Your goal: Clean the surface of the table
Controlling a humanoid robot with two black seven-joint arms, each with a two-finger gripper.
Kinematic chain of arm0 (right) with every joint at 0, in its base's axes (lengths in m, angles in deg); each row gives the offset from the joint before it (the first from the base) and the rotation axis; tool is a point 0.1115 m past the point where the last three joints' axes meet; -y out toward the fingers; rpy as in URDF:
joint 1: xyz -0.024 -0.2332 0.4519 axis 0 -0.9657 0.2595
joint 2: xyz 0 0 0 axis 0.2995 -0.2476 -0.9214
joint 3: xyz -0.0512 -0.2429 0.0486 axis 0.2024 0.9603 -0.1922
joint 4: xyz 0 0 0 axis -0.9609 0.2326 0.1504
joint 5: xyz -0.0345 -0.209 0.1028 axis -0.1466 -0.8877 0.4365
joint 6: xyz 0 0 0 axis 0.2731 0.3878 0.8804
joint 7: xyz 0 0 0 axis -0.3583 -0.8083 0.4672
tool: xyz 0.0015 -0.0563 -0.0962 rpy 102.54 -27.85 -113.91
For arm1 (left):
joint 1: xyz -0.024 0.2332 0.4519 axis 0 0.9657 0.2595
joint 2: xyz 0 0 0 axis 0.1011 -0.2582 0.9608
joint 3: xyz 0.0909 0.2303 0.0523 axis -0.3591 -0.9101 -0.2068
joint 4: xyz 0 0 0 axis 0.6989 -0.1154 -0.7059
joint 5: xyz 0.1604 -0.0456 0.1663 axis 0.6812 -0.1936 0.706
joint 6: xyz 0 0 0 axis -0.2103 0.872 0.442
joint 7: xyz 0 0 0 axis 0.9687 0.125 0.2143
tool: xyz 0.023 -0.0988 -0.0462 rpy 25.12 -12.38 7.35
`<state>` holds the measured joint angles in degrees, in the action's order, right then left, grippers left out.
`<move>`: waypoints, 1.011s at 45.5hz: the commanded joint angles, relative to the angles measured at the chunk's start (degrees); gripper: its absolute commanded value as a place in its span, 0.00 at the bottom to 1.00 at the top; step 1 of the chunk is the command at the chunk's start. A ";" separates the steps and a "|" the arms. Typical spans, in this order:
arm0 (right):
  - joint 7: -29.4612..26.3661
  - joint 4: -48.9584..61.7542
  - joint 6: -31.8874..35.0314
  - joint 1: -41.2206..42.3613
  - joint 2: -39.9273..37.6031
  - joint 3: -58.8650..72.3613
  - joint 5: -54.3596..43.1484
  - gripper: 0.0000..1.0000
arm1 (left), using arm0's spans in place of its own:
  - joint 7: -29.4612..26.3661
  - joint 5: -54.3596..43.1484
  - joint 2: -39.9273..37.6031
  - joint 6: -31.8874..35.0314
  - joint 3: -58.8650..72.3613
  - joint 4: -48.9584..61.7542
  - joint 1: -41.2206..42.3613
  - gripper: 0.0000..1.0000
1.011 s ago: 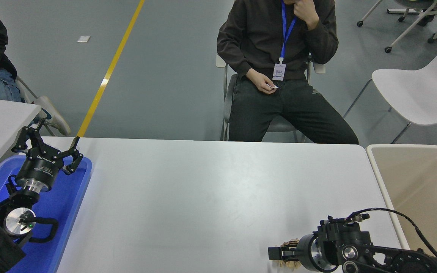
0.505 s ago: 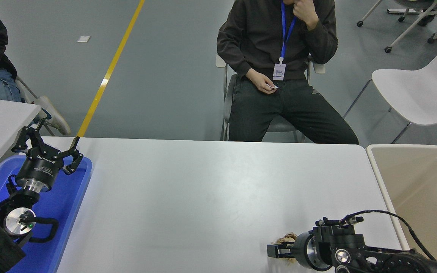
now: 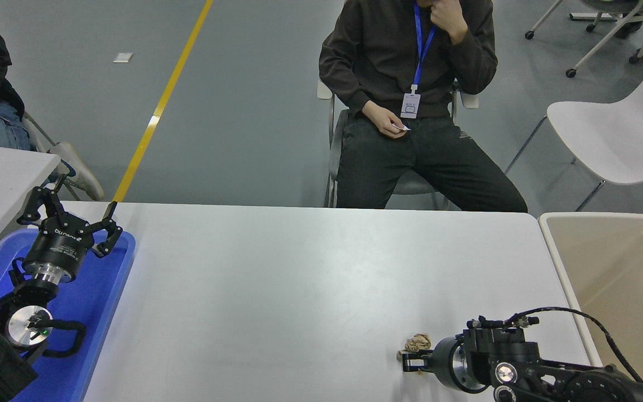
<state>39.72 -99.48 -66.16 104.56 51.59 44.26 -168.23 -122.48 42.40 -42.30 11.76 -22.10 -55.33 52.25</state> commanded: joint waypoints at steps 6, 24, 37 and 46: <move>-0.43 -4.37 0.42 4.83 -6.70 -1.40 6.94 0.00 | 0.08 0.03 0.00 -0.02 0.00 0.04 -0.04 1.00; -1.66 -11.93 3.32 14.76 -17.86 -1.40 14.68 0.00 | -0.01 0.03 0.00 -0.02 0.00 -0.05 -0.04 1.00; -1.75 -15.01 8.77 19.51 -25.77 -4.12 20.30 0.00 | -0.01 0.03 0.00 -0.02 0.00 -0.05 -0.04 1.00; -1.58 -14.92 12.72 21.36 -30.08 -8.25 21.36 0.00 | -0.01 -0.06 0.00 -0.02 0.00 -0.05 -0.04 1.00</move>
<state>38.06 -113.60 -57.98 123.08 27.25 39.88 -149.38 -122.47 42.40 -42.30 11.74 -22.10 -55.36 52.24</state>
